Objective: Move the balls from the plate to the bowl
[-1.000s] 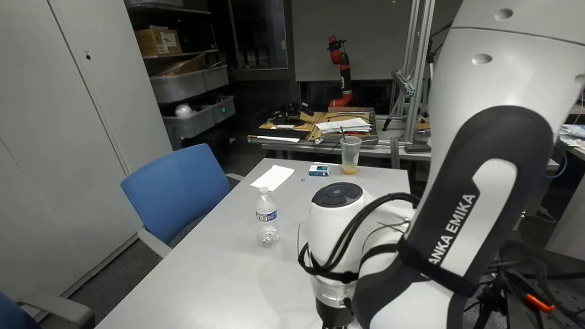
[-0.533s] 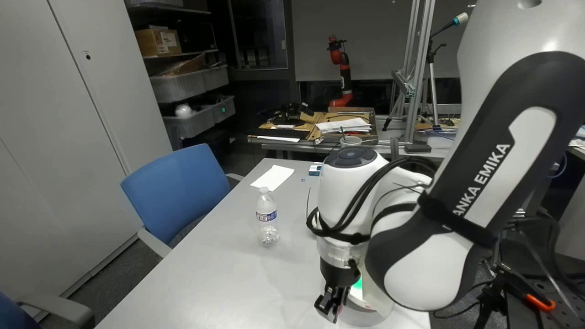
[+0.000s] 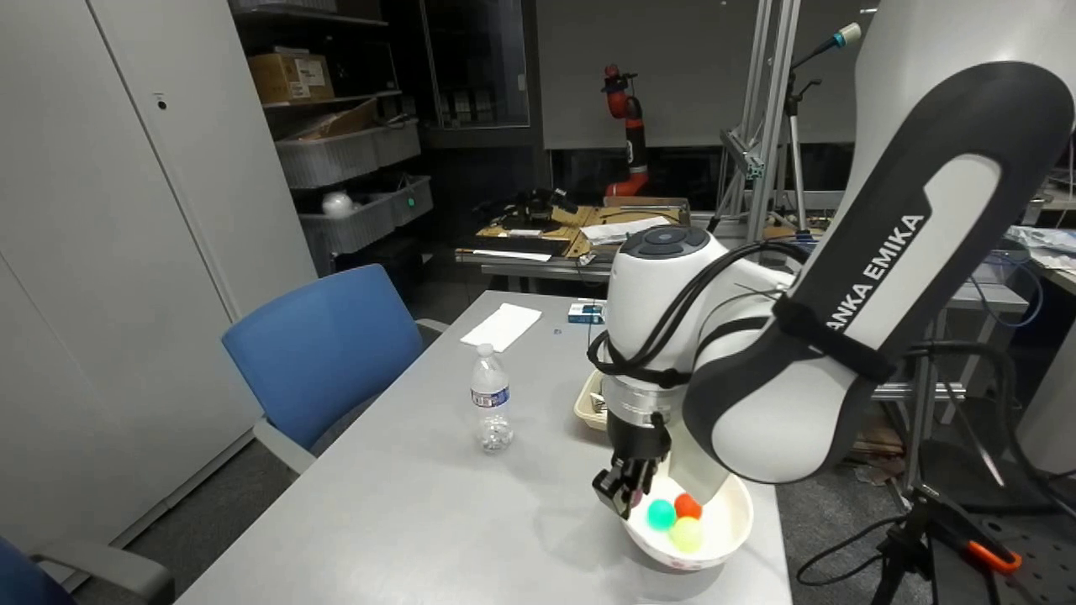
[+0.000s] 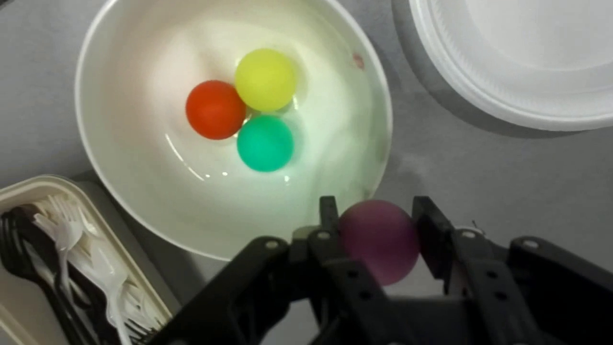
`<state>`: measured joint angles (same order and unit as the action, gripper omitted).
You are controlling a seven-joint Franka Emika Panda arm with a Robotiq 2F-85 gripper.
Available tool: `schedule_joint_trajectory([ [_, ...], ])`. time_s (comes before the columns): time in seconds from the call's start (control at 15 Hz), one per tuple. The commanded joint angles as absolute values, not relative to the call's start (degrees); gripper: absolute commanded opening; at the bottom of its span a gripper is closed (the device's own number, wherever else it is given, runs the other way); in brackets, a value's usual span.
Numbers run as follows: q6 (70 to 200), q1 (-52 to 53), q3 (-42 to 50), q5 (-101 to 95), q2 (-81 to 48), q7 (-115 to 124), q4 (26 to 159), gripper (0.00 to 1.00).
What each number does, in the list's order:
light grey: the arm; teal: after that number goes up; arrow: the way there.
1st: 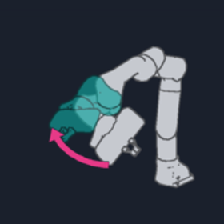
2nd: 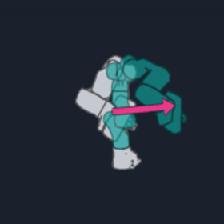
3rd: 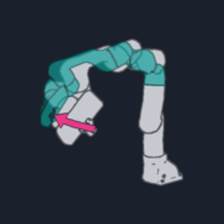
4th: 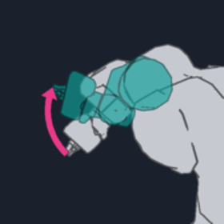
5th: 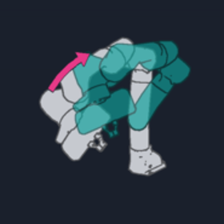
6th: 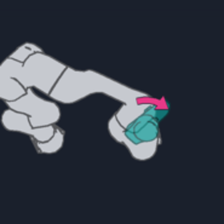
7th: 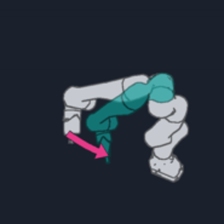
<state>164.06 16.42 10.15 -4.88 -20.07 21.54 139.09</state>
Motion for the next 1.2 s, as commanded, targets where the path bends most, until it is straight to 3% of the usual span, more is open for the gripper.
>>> schedule_joint_trajectory([
  [0.0,162.42,16.35,12.44,-6.9,-19.19,24.72,140.25,0.18],
  [0.8,164.78,13.07,12.82,-3.68,-25.01,25.45,140.71,0.18],
  [0.87,164.77,13.26,13.13,-3.74,-25.46,25.6,140.64,0.59],
  [1.13,165.06,13.5,13.37,-3.37,-26.54,25.74,140.41,0.89],
])
